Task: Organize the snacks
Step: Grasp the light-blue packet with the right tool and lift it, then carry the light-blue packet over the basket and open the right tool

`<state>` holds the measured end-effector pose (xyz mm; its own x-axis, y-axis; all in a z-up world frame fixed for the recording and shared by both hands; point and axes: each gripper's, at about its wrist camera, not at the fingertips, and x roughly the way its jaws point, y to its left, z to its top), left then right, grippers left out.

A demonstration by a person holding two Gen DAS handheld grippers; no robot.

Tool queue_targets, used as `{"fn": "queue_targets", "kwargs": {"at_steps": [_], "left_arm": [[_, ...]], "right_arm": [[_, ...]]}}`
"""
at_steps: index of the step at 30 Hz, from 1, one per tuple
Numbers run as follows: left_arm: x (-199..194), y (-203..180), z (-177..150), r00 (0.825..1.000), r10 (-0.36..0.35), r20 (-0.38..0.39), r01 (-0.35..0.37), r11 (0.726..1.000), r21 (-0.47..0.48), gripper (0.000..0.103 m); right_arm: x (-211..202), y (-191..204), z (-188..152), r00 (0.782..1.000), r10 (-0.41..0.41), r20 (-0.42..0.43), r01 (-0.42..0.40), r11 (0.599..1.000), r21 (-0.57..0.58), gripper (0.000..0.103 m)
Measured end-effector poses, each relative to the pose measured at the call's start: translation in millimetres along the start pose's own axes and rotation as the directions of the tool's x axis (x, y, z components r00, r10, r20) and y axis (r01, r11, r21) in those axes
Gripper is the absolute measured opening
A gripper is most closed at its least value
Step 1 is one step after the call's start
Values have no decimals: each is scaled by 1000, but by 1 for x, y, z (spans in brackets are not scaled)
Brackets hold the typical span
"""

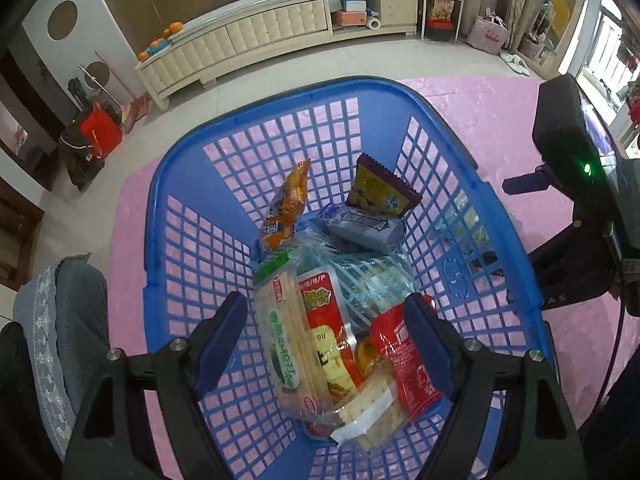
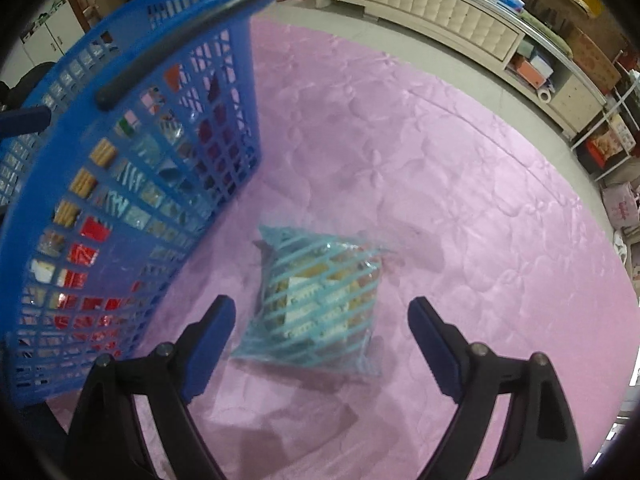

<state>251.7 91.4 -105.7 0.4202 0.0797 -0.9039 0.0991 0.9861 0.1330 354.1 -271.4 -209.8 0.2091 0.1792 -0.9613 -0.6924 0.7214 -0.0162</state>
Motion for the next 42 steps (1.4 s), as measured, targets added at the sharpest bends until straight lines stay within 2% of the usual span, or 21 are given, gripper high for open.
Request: {"fn": "queue_targets", "kwargs": {"at_steps": [1,6,8,13,16,18,27,36,42], "left_arm": [[-1,1,0,1000,-4,7,4,1000,0,79],[-1,2,1,999,-32,7,32,999,-1,79],[-3,1,-1,999,-33,6,33,999,-11,79],[-13,-6,-10,1000,-23,14,24,1000,-8,79],[-28,-7,-16,998,10,68,-10,1000,-7,79],[-40,-5,-23,995,29,90,-28,999,-16,79],[-91,-6,-52,989,22,145,-18,999,-26,79],[-145,-3,-68,974,45,224,-39,999,-31,79],[-166,1,-86,964,78,254,-71,997,-35,79]], "right_arm": [[2,0,0,1000,-9,-4,9,1000,-6,90],[4,3,-1,1000,18,-10,-18,1000,-6,65],[1,8,-2,1000,-17,0,17,999,-42,60],[-17,25,-12,999,-23,29,25,997,-70,59],[-38,31,-21,998,-32,51,36,996,-77,59],[-56,34,-26,996,-43,73,48,996,-74,59],[-144,73,-42,981,-82,174,98,992,-85,59],[-194,115,-36,964,-92,251,129,982,-135,59],[-213,140,-32,955,-75,288,126,978,-165,59]]}}
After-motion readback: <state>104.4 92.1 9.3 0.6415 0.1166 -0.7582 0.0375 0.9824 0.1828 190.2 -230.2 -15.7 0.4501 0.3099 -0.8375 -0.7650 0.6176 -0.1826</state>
